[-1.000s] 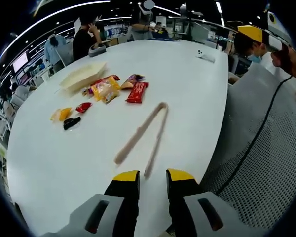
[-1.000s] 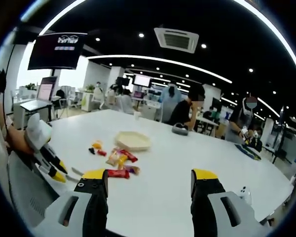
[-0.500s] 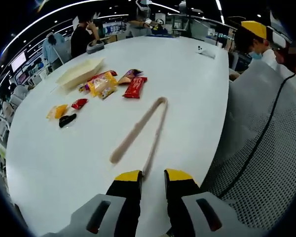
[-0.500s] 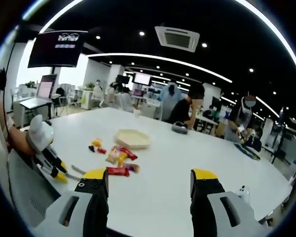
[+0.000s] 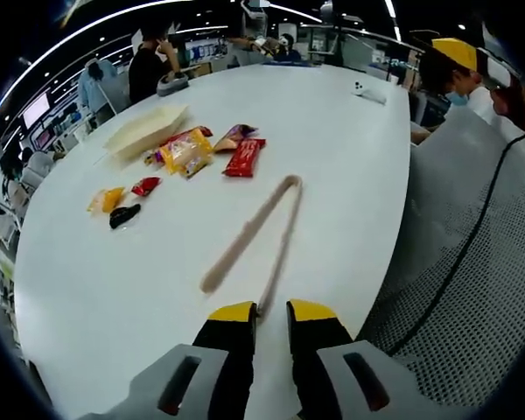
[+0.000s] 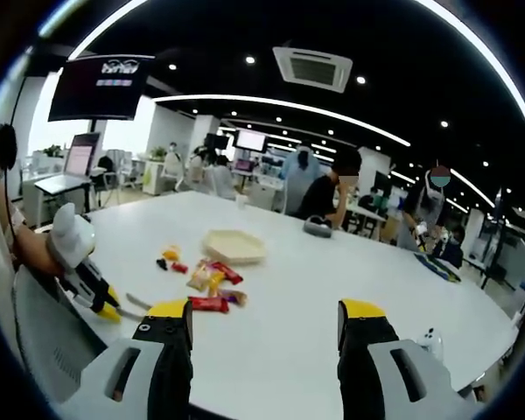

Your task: Place the target food into the container with the food tongs after gripping and lifting it, then release it inside without dropping or visibly crushing the food.

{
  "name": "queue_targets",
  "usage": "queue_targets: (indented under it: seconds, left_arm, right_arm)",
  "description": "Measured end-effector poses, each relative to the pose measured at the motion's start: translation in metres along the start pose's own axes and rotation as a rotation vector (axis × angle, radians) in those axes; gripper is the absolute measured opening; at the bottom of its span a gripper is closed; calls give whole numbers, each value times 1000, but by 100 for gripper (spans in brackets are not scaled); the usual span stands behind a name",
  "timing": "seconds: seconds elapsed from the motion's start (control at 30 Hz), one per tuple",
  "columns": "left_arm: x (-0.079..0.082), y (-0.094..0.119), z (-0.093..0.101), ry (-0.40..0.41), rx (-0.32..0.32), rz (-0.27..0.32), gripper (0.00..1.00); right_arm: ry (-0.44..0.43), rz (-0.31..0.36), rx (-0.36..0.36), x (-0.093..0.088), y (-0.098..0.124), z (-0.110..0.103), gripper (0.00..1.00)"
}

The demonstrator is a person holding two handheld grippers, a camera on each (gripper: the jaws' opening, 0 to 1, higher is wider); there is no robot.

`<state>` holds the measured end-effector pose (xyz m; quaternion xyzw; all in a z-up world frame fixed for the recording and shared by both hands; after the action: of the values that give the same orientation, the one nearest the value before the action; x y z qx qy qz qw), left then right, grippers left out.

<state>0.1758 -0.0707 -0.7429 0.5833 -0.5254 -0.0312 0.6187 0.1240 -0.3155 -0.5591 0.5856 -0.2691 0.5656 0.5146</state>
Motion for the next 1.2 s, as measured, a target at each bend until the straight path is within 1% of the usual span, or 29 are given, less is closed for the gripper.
queue_targets:
  seconds: [0.3, 0.63, 1.0, 1.2]
  left_arm:
    - [-2, -3, -2, -21, -6, -11, 7]
    - [2, -6, -2, -40, -13, -6, 6]
    - [2, -7, -2, -34, -19, -4, 5]
    - [2, -7, -2, -39, -19, -3, 4]
  right_arm:
    - [1, -6, 6, -2, 0, -1, 67]
    - [0, -10, 6, -2, -1, 0, 67]
    - [-7, -17, 9, -5, -2, 0, 67]
    - [-8, -12, 13, -2, -4, -1, 67]
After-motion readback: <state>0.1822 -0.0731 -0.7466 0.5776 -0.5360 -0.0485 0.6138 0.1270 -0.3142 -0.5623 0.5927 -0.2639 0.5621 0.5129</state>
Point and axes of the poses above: the point that each gripper's makers call its tool centre point, and the gripper's own axes: y roughly backward along the fingers, z roughly to its right, x roughly out of its top, the point moved 2 cm from there along y, roughly backward along the fingers, and after that the axes turned 15 degrees about x, right-handed, at the moved point
